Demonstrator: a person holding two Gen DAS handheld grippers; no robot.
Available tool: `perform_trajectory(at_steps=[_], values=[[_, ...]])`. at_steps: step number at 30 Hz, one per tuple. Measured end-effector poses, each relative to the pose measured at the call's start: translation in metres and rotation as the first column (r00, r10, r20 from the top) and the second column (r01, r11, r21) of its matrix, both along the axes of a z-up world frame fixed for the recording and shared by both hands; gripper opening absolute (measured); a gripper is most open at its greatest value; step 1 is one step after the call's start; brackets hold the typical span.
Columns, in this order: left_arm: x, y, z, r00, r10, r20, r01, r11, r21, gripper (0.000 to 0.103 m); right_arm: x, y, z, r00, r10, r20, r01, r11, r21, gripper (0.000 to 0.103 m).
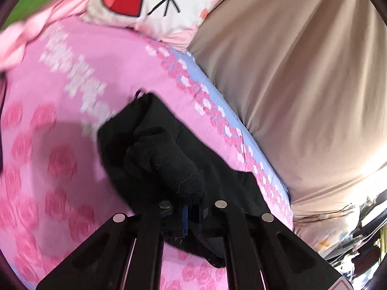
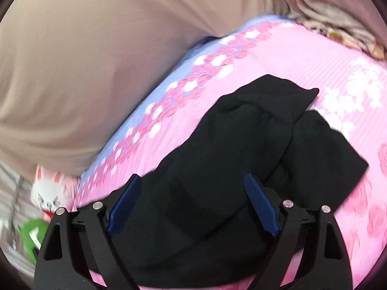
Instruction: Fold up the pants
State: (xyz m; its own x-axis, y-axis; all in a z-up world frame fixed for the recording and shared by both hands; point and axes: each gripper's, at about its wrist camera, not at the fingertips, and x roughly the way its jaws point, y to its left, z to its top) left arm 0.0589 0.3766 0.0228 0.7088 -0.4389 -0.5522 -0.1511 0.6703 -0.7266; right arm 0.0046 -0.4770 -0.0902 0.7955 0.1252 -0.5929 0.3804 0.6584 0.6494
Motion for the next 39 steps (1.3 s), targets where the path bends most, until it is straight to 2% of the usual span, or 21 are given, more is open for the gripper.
perform_trajectory(at_steps=[2,3,4,6,8,9,10,14,18,20,21,22,23,24,27,29,31,33,35,36,39], values=[[0.017,0.004,0.007,1.000,-0.005,-0.015,0.005,1.000,0.008,0.003,0.007,-0.012,-0.006,0.999,-0.024,0.024,0.023,0.998,0.054,0.070],[0.023,0.005,0.011,1.000,-0.002,-0.023,0.003,1.000,0.024,0.003,0.014,-0.017,-0.007,0.999,-0.041,0.001,0.041,0.998,0.058,0.055],[0.035,0.006,0.015,0.999,0.000,-0.036,0.002,0.999,0.048,0.003,0.016,-0.020,-0.005,0.999,-0.048,-0.008,0.048,0.997,0.059,0.052],[0.046,0.010,0.020,0.999,-0.001,-0.049,0.004,0.997,0.074,0.003,0.010,-0.025,0.009,0.997,-0.078,0.001,0.078,0.996,0.043,0.052],[0.051,0.011,0.023,0.998,0.002,-0.065,0.004,0.996,0.093,0.003,-0.009,-0.025,0.021,0.995,-0.097,0.015,0.097,0.995,0.008,0.063],[0.051,0.011,0.021,0.997,-0.002,-0.072,0.009,0.995,0.099,0.003,-0.024,-0.024,0.022,0.995,-0.094,0.019,0.094,0.996,0.004,0.074],[0.047,0.012,0.017,0.997,-0.008,-0.083,0.017,0.994,0.109,0.003,-0.036,-0.022,0.019,0.996,-0.091,0.011,0.091,0.996,0.002,0.079],[0.034,0.021,-0.015,0.992,-0.004,-0.128,0.017,0.995,0.101,0.003,-0.043,-0.019,-0.009,0.997,-0.048,-0.059,0.049,0.998,0.027,0.078],[0.033,0.028,-0.038,0.989,0.011,-0.150,-0.005,0.999,0.042,0.003,-0.019,-0.023,-0.011,0.997,-0.064,-0.038,0.064,0.998,-0.007,0.077],[0.037,0.028,-0.038,0.989,0.015,-0.148,-0.009,0.999,0.043,0.003,-0.002,-0.028,-0.011,0.995,-0.087,-0.051,0.085,0.996,-0.030,0.066],[0.040,0.026,-0.034,0.989,0.015,-0.147,-0.007,0.998,0.056,0.003,0.010,-0.032,-0.011,0.995,-0.082,-0.059,0.080,0.996,-0.031,0.050],[0.043,0.024,-0.029,0.990,0.014,-0.143,-0.004,0.998,0.069,0.003,0.017,-0.033,-0.008,0.995,-0.077,-0.062,0.075,0.996,-0.042,0.010],[0.047,0.022,-0.022,0.990,0.014,-0.137,-0.003,0.996,0.084,0.003,0.022,-0.034,-0.002,0.997,-0.055,-0.050,0.054,0.998,-0.031,0.008],[0.051,0.019,-0.013,0.992,0.010,-0.129,0.002,0.995,0.097,0.003,0.020,-0.034,0.014,0.998,-0.056,-0.001,0.056,0.998,-0.023,0.008],[0.058,0.009,0.023,0.998,-0.018,-0.068,0.028,0.988,0.152,0.003,-0.013,-0.026,0.076,0.987,-0.027,0.160,0.039,0.997,-0.073,0.007],[0.055,0.003,0.039,0.999,-0.032,-0.042,0.041,0.975,0.219,0.003,-0.037,-0.020,0.092,0.983,-0.009,0.182,0.034,0.990,-0.136,0.007],[0.049,0.003,0.030,0.997,-0.035,-0.068,0.053,0.959,0.277,0.003,-0.054,-0.019,0.075,0.994,-0.012,0.113,0.032,0.984,-0.176,0.007],[0.041,0.011,-0.006,0.988,-0.022,-0.154,0.066,0.957,0.283,0.003,-0.062,-0.023,0.029,1.000,-0.019,-0.009,0.018,0.986,-0.164,0.007],[0.034,0.017,-0.039,0.978,-0.022,-0.208,0.077,0.963,0.258,0.006,-0.065,-0.029,-0.022,0.995,-0.023,-0.102,0.013,0.995,-0.100,0.007],[0.026,0.021,-0.051,0.984,-0.026,-0.178,0.068,0.971,0.230,0.006,-0.067,-0.030,-0.030,0.997,-0.022,-0.077,0.015,0.997,-0.081,0.008],[0.014,0.027,-0.047,0.991,-0.012,-0.136,0.040,0.979,0.199,0.008,-0.073,-0.029,-0.020,0.998,-0.016,-0.056,0.010,0.995,-0.096,0.010]])
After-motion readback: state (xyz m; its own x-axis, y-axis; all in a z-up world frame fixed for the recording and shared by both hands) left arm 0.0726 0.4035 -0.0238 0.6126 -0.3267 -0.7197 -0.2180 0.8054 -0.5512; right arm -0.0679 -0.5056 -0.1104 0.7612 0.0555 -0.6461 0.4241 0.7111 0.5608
